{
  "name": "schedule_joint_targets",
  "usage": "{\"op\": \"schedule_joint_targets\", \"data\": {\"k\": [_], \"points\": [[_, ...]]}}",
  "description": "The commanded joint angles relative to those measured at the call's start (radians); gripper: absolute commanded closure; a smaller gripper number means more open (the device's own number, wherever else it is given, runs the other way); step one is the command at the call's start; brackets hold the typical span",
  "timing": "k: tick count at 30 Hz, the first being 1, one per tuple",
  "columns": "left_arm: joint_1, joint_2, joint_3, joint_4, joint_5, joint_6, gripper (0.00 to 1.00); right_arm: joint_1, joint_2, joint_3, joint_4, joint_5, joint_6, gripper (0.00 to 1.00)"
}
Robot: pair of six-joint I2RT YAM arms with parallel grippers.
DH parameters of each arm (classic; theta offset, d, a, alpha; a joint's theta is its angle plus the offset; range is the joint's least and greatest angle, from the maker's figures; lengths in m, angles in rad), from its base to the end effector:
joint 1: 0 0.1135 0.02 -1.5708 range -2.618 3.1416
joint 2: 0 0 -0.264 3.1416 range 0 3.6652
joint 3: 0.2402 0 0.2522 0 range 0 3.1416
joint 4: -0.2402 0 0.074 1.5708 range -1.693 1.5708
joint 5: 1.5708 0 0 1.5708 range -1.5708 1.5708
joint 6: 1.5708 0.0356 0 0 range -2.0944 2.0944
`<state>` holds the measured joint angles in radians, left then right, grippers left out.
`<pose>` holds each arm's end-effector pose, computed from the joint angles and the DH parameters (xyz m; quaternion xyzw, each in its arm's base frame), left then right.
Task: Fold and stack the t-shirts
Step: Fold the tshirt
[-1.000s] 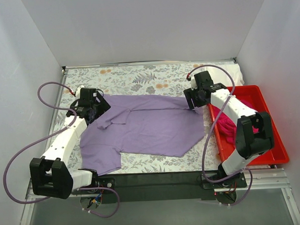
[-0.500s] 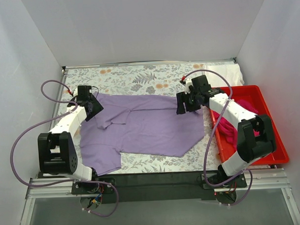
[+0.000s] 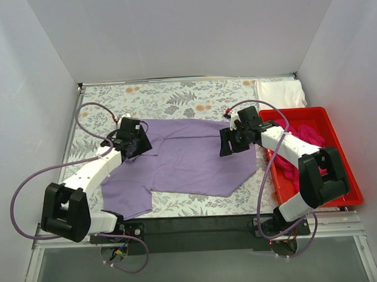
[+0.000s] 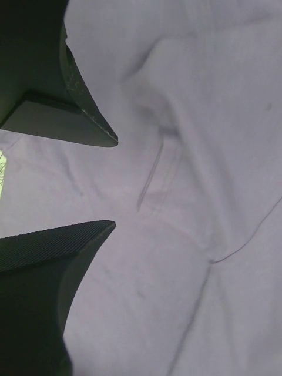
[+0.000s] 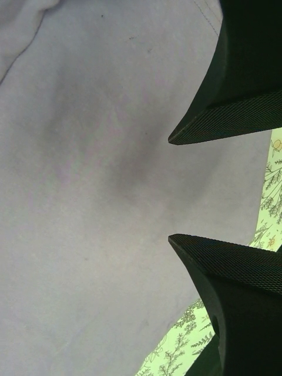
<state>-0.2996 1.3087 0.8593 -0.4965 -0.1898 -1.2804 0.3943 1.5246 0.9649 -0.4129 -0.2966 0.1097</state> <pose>0.2524 -0.0709 0.2277 -0.4718 0.8219 -0.1539 0.2794 0.2805 0.1280 0.2087 -0.1771 0.9294 0.2094 0.2470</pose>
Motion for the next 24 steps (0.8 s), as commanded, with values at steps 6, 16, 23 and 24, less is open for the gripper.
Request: {"op": "schedule_joint_targets", "data": {"k": [6, 16, 23, 24], "points": [[-0.147, 0.156, 0.047, 0.078, -0.129, 0.047, 0.62, 0.002, -0.038, -0.018, 0.029, -0.022, 0.008, 0.42], [-0.213, 0.305, 0.115, 0.105, -0.152, 0.111, 0.67, 0.003, -0.066, -0.046, 0.026, -0.021, 0.005, 0.42], [-0.233, 0.342, 0.118, 0.111, -0.206, 0.134, 0.67, 0.003, -0.077, -0.061, 0.023, -0.016, -0.001, 0.42], [-0.236, 0.345, 0.118, 0.114, -0.218, 0.135, 0.67, 0.003, -0.08, -0.061, 0.023, -0.016, -0.001, 0.42]]}}
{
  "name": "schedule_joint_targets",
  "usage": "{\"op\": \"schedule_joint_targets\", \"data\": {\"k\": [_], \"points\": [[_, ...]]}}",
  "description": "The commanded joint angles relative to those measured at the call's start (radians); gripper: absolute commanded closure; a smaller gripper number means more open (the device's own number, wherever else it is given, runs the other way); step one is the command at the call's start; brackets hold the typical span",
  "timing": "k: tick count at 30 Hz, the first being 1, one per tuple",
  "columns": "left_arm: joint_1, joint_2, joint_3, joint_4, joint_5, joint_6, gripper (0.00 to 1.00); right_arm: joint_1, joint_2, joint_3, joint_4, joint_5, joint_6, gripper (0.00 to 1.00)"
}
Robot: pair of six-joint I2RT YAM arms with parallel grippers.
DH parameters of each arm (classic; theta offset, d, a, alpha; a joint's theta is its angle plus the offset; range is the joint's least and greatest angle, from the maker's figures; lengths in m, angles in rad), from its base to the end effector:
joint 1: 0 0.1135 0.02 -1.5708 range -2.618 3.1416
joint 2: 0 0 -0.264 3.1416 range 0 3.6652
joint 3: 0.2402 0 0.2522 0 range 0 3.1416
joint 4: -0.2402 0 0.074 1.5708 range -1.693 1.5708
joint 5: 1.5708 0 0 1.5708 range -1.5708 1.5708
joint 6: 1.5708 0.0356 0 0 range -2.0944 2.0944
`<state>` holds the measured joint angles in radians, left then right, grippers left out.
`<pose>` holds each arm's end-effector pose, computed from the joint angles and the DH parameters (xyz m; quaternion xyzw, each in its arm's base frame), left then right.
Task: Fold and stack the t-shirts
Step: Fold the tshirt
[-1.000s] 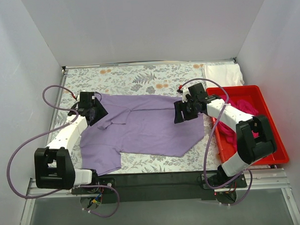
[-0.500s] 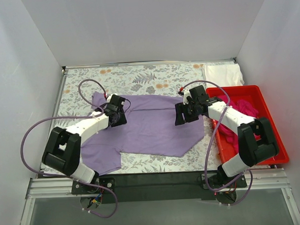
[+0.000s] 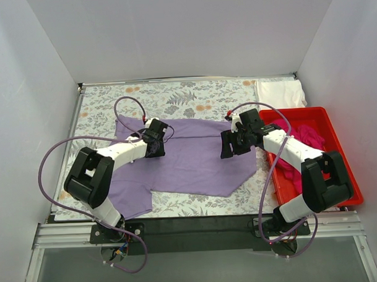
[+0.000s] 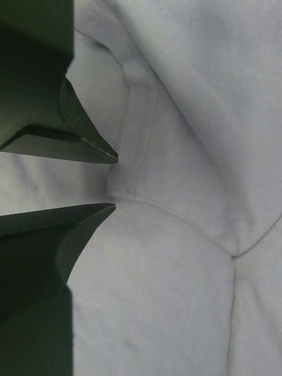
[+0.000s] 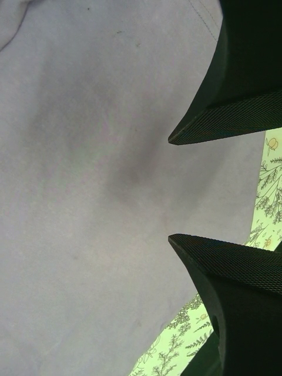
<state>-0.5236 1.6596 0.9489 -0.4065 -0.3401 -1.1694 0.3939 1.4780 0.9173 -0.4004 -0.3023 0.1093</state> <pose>0.2790 -0.1474 0.1654 -0.3408 0.8986 -0.0567 0.2703 0.2699 0.1237 0.2084 -0.1785 0.9271 0.2130 0.2516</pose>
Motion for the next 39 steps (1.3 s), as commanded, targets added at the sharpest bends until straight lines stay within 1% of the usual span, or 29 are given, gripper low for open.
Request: {"op": "schedule_joint_targets", "data": {"k": [1, 6, 9, 10, 12, 14, 19, 24, 27, 30, 32, 34, 39], "points": [[-0.013, -0.006, 0.028, 0.028, -0.071, 0.025, 0.67, 0.003, -0.031, -0.015, 0.011, -0.011, 0.0, 0.42], [-0.016, 0.009, 0.034, 0.038, -0.074, 0.036, 0.69, 0.003, -0.031, -0.023, 0.011, -0.008, -0.003, 0.42], [-0.022, 0.023, 0.042, 0.04, -0.079, 0.04, 0.73, 0.003, -0.036, -0.026, 0.011, -0.006, -0.006, 0.42], [-0.024, 0.025, 0.044, 0.038, -0.079, 0.042, 0.79, 0.003, -0.035, -0.026, 0.011, -0.004, -0.005, 0.42], [-0.027, 0.026, 0.048, 0.038, -0.076, 0.043, 0.84, 0.003, -0.036, -0.029, 0.011, 0.0, -0.008, 0.42], [-0.03, 0.028, 0.05, 0.037, -0.076, 0.045, 0.86, 0.002, -0.038, -0.031, 0.009, 0.002, -0.008, 0.42], [-0.033, 0.042, 0.048, 0.032, -0.085, 0.048, 0.86, 0.003, -0.041, -0.031, 0.009, 0.002, -0.008, 0.42], [-0.033, 0.049, 0.05, 0.026, -0.085, 0.053, 0.81, 0.003, -0.041, -0.029, 0.009, 0.006, -0.008, 0.42], [-0.035, 0.054, 0.051, 0.026, -0.085, 0.056, 0.82, 0.003, -0.041, -0.034, 0.009, 0.012, -0.01, 0.42], [-0.036, 0.052, 0.054, 0.023, -0.086, 0.057, 0.85, 0.002, -0.048, -0.035, 0.009, 0.02, -0.011, 0.42], [-0.038, 0.048, 0.054, 0.021, -0.089, 0.057, 0.9, 0.003, -0.05, -0.035, 0.009, 0.023, -0.013, 0.42], [-0.039, 0.042, 0.054, 0.02, -0.091, 0.06, 1.0, 0.003, -0.051, -0.034, 0.008, 0.025, -0.014, 0.42], [-0.041, 0.045, 0.063, 0.008, -0.091, 0.06, 1.0, 0.003, -0.053, -0.034, 0.006, 0.029, -0.017, 0.42]]}}
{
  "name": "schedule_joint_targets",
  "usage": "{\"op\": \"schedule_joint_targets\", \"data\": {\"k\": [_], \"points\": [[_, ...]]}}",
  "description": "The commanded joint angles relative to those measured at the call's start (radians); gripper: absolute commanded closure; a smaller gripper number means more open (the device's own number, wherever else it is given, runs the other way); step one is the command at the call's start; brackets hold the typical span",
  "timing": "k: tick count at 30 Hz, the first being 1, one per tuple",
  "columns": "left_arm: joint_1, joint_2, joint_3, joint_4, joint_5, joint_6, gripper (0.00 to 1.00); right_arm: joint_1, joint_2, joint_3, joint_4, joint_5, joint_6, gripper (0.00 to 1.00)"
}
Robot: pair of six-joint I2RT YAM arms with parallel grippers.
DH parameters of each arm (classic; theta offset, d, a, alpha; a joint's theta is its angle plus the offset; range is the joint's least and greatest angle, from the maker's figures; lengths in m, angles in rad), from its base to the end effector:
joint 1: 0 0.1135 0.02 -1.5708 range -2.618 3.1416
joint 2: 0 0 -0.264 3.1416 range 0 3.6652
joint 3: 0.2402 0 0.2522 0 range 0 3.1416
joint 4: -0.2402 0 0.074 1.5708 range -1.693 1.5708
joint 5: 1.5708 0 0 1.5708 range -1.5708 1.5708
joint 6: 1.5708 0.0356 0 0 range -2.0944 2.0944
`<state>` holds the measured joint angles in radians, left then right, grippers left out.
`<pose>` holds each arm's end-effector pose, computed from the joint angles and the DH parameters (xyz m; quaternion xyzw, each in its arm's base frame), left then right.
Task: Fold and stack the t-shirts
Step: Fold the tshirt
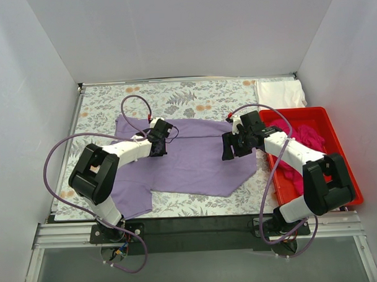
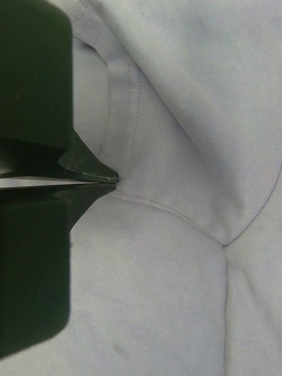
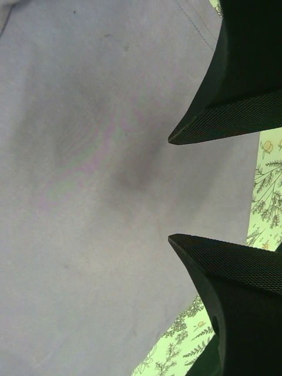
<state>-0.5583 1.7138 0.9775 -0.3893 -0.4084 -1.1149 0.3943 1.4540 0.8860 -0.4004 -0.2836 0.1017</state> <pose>0.2834 -0.1604 0.1585 -0.3054 0.9060 -0.0280 0.2917 0.2633 0.1203 0.2054 -0.1793 0.9292 0.2029 0.2516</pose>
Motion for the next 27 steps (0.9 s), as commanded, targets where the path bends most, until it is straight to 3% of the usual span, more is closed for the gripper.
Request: {"op": "schedule_joint_targets", "data": {"k": [1, 16, 20, 27], "points": [[-0.006, -0.014, 0.041, -0.022, -0.021, 0.007, 1.0, 0.003, -0.029, -0.001, 0.005, 0.014, -0.01, 0.42], [-0.04, 0.004, 0.213, -0.267, 0.089, -0.075, 0.97, 0.003, -0.05, 0.004, -0.018, 0.057, -0.028, 0.42], [-0.043, 0.009, 0.22, -0.272, 0.157, -0.106, 0.78, 0.003, -0.047, 0.001, -0.02, 0.054, -0.031, 0.42], [0.012, -0.147, 0.144, -0.241, 0.12, -0.189, 0.6, 0.003, -0.055, 0.002, -0.021, 0.041, -0.036, 0.42]]}}
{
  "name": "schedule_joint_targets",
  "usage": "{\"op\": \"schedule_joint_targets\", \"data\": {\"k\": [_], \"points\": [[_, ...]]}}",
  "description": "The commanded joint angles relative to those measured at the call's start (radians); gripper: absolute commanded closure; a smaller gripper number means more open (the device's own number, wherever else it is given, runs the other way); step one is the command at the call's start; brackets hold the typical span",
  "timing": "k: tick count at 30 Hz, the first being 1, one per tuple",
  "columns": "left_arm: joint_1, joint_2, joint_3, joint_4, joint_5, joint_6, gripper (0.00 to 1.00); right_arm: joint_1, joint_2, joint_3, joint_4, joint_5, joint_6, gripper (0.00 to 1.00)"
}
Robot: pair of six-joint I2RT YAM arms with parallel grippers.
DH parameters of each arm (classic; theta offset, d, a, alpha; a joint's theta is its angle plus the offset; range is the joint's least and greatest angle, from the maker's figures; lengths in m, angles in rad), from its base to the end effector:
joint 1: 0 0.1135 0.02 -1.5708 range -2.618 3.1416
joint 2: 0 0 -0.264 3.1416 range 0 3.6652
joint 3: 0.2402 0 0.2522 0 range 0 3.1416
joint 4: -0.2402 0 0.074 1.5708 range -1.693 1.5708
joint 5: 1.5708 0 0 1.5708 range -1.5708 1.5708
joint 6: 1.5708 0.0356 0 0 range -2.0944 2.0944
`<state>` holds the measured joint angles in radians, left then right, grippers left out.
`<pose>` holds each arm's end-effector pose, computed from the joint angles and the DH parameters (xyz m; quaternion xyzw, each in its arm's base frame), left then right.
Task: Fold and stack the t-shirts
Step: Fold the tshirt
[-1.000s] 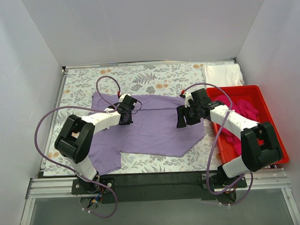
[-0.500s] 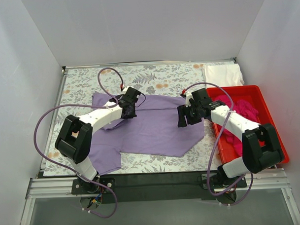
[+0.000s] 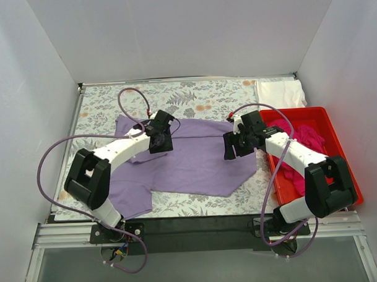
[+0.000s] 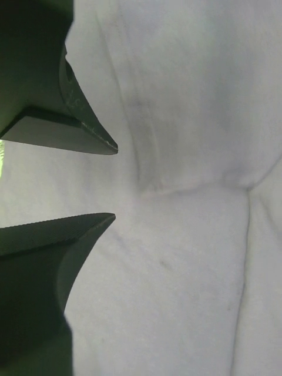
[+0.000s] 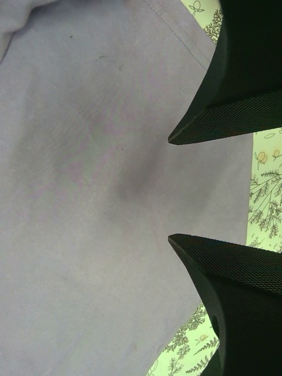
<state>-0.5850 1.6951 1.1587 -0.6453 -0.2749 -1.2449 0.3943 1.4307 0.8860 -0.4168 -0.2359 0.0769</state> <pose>0.2846 -0.1769 0.2017 -0.3399 0.9109 -0.0698 0.2233 0.2608 0.1175 0.2102 -0.1846 0.9298 0.1787 0.2634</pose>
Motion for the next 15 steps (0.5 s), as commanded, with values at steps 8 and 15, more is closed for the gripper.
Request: {"op": "schedule_joint_targets", "data": {"k": [8, 15], "points": [[0.38, -0.428, -0.296, 0.188, 0.121, -0.111, 0.36, 0.003, -0.044, -0.021, -0.004, -0.019, -0.022, 0.42], [0.565, -0.437, -0.439, 0.387, 0.207, -0.137, 0.35, 0.003, -0.047, -0.038, -0.005, -0.048, -0.032, 0.42]]}}
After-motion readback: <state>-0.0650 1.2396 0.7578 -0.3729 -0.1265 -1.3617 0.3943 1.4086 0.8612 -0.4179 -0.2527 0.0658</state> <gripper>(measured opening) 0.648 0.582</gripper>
